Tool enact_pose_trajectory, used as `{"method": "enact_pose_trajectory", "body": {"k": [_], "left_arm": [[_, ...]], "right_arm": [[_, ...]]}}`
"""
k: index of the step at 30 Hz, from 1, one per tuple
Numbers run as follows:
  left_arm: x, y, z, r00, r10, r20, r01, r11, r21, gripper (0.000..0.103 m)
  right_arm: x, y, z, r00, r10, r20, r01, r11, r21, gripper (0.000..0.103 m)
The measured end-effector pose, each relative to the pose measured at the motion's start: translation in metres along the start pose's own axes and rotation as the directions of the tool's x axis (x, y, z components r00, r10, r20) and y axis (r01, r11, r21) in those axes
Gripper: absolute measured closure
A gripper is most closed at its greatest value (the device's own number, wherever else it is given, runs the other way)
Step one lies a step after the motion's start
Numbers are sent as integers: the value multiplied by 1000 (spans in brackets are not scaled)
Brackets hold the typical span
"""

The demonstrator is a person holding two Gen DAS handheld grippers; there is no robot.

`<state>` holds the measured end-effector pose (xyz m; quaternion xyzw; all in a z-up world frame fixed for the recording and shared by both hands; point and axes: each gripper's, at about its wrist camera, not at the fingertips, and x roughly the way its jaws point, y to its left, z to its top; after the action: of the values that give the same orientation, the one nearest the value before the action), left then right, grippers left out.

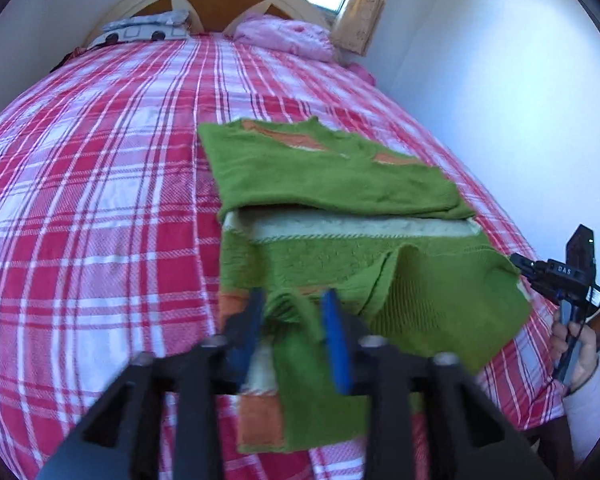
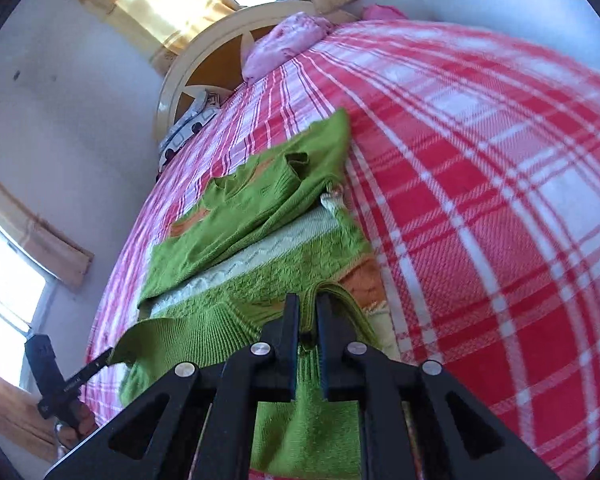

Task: Fold small clothes
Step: 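Lift the hem with both grippers and fold it toward the collar, then open both grippers and grasp the folded hem edge with the right gripper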

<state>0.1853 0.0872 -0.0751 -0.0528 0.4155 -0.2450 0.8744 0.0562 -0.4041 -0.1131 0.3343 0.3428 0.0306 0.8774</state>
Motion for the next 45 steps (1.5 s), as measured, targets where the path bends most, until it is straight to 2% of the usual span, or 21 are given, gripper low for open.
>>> {"method": "enact_pose_trajectory", "body": {"k": [1, 2, 3, 4, 6, 8, 9, 15, 18, 21, 26, 30, 34, 36, 39, 42, 44, 45], "left_arm": [[-5, 1, -1, 1000, 1, 22, -2, 1000, 13, 39], [-9, 0, -2, 999, 2, 41, -3, 1000, 29, 30], [-14, -1, -3, 999, -7, 52, 4, 999, 51, 30], [-17, -2, -4, 998, -29, 52, 25, 997, 78, 30], [-19, -10, -5, 997, -64, 50, 56, 987, 148, 30], [-14, -19, -4, 998, -51, 47, 40, 979, 200, 30], [-7, -22, -2, 999, -36, 39, 27, 976, 215, 30], [37, -15, 10, 999, -39, -28, 43, 989, 139, 32], [53, -15, 7, 997, -23, -69, 31, 993, 117, 37], [63, -17, -1, 993, -7, -115, 19, 994, 105, 37], [60, -18, -5, 994, -11, -110, 20, 996, 83, 37], [52, -10, 1, 991, -60, -116, 62, 998, 15, 37], [59, -10, -1, 988, -48, -145, 53, 998, 33, 35], [60, -16, -3, 990, -11, -142, 20, 998, 61, 35], [57, -16, -5, 991, 14, -133, -8, 999, 47, 35], [51, -15, -14, 991, 3, -135, -1, 1000, 12, 35], [55, -18, -19, 986, -25, -163, 28, 1000, 11, 36], [56, -19, -20, 986, -17, -165, 20, 1000, 19, 36]], "right_arm": [[-6, 0, -1, 999, 32, 18, -33, 999, 15, 69], [-11, 0, -3, 998, 56, 38, -57, 998, 25, 60], [-20, 1, -5, 994, 84, 73, -86, 996, 35, 43], [-28, 3, -8, 989, 105, 104, -109, 993, 40, 36], [-43, 10, -14, 976, 153, 154, -159, 987, 27, 36], [-47, 20, -18, 976, 142, 165, -142, 990, -9, 36], [-49, 28, -22, 979, 114, 167, -107, 993, -48, 36], [-51, 66, -36, 987, 2, 161, 33, 976, -215, 36], [-51, 73, -43, 987, -11, 160, 53, 965, -257, 36], [-51, 73, -45, 989, -13, 149, 53, 963, -263, 36], [-46, 67, -45, 989, -39, 144, 76, 964, -256, 36], [-51, 64, -44, 987, -49, 156, 86, 966, -244, 36], [-52, 60, -43, 986, -56, 157, 93, 967, -237, 36], [-50, 58, -43, 987, -57, 151, 91, 969, -230, 36], [-49, 57, -44, 988, -58, 146, 90, 970, -226, 36], [-52, 59, -46, 986, -69, 153, 106, 963, -248, 36], [-52, 59, -46, 986, -74, 152, 112, 960, -258, 36], [-52, 58, -45, 986, -76, 152, 114, 959, -261, 36]]}}
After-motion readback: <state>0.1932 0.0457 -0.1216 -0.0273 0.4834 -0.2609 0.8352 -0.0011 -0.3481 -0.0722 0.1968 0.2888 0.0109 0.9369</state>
